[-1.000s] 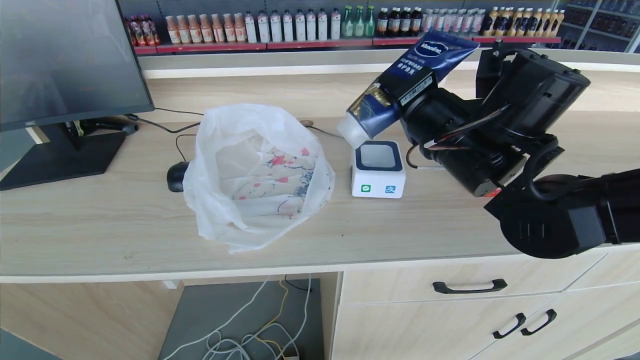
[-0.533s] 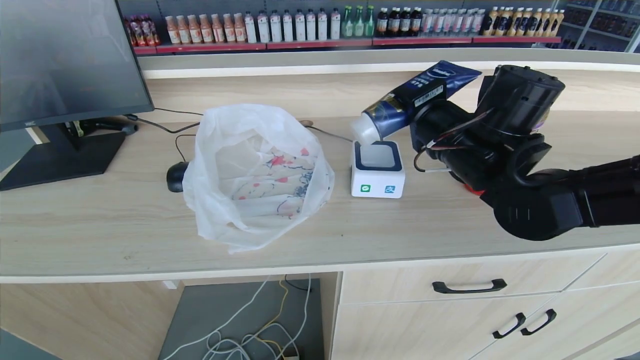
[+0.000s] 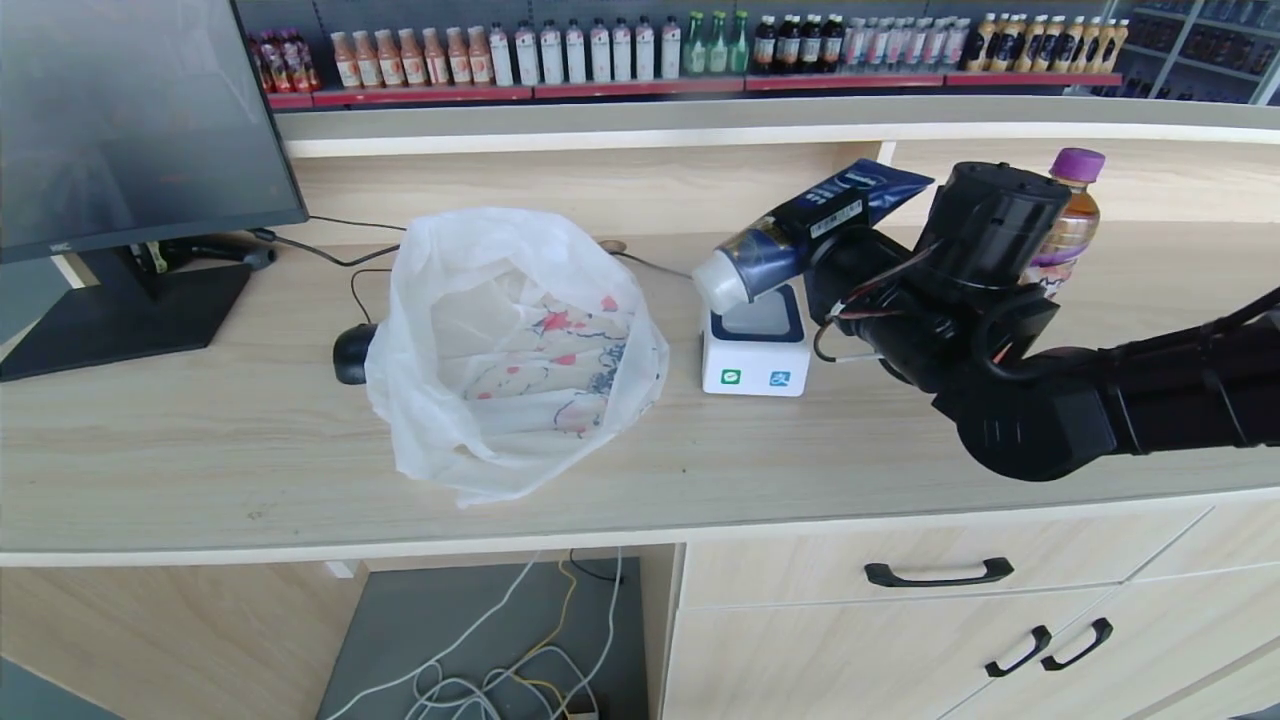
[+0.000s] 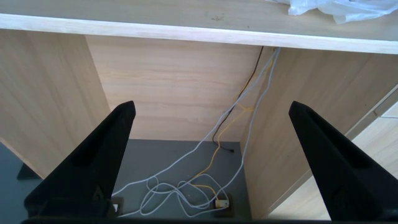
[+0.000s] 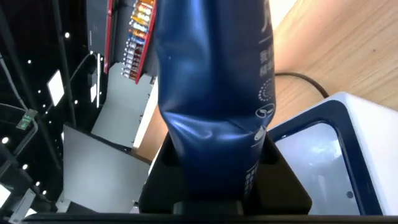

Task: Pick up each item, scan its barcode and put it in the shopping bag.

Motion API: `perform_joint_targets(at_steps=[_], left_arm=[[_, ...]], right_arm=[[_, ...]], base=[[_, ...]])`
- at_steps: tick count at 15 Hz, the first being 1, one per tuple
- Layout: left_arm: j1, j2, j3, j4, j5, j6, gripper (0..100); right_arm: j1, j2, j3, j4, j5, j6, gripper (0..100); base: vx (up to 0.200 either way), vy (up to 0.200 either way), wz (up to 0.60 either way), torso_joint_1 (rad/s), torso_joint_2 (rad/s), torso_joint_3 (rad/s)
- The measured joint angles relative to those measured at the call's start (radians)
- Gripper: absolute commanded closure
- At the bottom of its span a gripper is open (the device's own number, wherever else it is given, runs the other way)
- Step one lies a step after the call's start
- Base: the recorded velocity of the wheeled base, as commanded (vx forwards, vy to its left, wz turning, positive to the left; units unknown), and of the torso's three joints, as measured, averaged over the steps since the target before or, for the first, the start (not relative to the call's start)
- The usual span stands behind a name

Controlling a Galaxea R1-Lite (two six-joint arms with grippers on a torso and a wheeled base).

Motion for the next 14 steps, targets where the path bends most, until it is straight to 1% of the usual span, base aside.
perform_joint_targets(at_steps=[4,14], left_arm=[[0.0,0.0,0.0,0.0,0.0,0.0,0],[0.0,0.0,0.0,0.0,0.0,0.0,0]], right_arm=[[0.001,0.002,0.008,0.016,0.0,0.06,100],[0.041,0.016,0.001,0.015,0.01,0.065,100]], base=[[0.0,0.0,0.0,0.0,0.0,0.0],[0.0,0.0,0.0,0.0,0.0,0.0]])
